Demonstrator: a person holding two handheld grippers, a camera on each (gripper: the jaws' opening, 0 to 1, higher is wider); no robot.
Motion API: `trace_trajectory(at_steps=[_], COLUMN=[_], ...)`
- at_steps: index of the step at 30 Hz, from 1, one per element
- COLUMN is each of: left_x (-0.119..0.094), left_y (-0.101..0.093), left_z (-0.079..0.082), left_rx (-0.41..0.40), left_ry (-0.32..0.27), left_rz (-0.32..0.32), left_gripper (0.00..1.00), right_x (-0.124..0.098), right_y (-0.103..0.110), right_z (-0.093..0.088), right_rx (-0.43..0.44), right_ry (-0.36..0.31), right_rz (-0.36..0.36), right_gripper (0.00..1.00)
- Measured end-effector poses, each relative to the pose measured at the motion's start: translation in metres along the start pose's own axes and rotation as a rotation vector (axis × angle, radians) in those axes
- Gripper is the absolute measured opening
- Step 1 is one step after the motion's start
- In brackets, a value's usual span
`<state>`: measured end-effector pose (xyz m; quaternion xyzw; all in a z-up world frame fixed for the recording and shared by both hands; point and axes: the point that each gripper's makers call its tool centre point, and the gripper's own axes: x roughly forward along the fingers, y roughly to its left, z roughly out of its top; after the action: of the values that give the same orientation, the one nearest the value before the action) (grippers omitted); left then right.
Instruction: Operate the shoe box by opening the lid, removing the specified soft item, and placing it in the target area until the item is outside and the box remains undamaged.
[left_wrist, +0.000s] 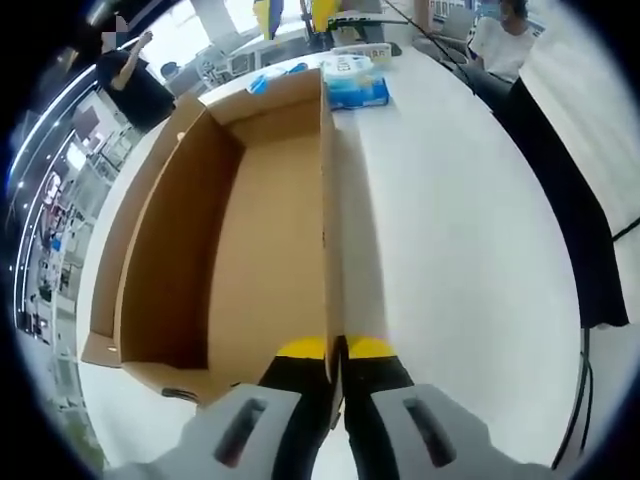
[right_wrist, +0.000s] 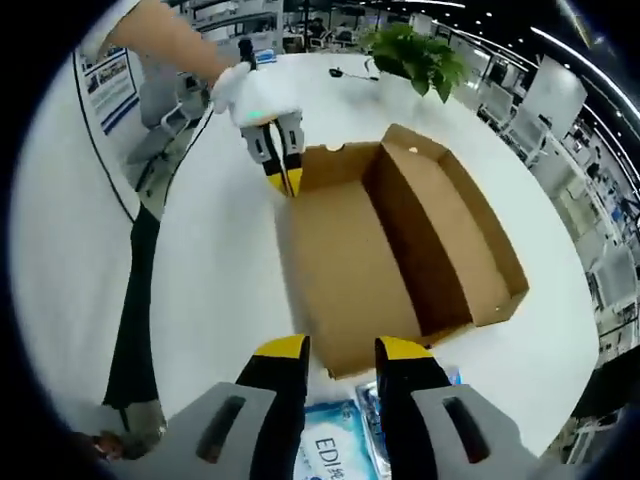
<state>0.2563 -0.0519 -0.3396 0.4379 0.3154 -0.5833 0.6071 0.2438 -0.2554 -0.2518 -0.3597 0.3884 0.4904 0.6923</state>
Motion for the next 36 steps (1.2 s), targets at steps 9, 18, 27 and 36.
trace_trajectory(at_steps=[9, 18, 27, 36], left_x=[0.001, 0.001, 0.000, 0.000], left_y=[0.001, 0.001, 0.000, 0.000], left_z=[0.000, 0.000, 0.000, 0.001], left_rx=[0.000, -0.010, -0.007, 0.004], left_ry=[0.000, 0.002, 0.002, -0.004], left_rz=[-0.001, -0.001, -0.002, -0.003], left_gripper=[0.02, 0.02, 0.02, 0.02], right_x=[0.034, 0.063, 0.067, 0.069], right_y=[0.006, 0.016, 0.015, 0.017], right_z=[-0.003, -0.004, -0.011, -0.020], right_rx=[0.026, 0.008, 0.006, 0.040], right_ry=[0.020, 0.066, 0.101, 0.153], right_rz=[0.032, 0.052, 0.046, 0.093], right_gripper=[0.24, 0.20, 0.17, 0.01])
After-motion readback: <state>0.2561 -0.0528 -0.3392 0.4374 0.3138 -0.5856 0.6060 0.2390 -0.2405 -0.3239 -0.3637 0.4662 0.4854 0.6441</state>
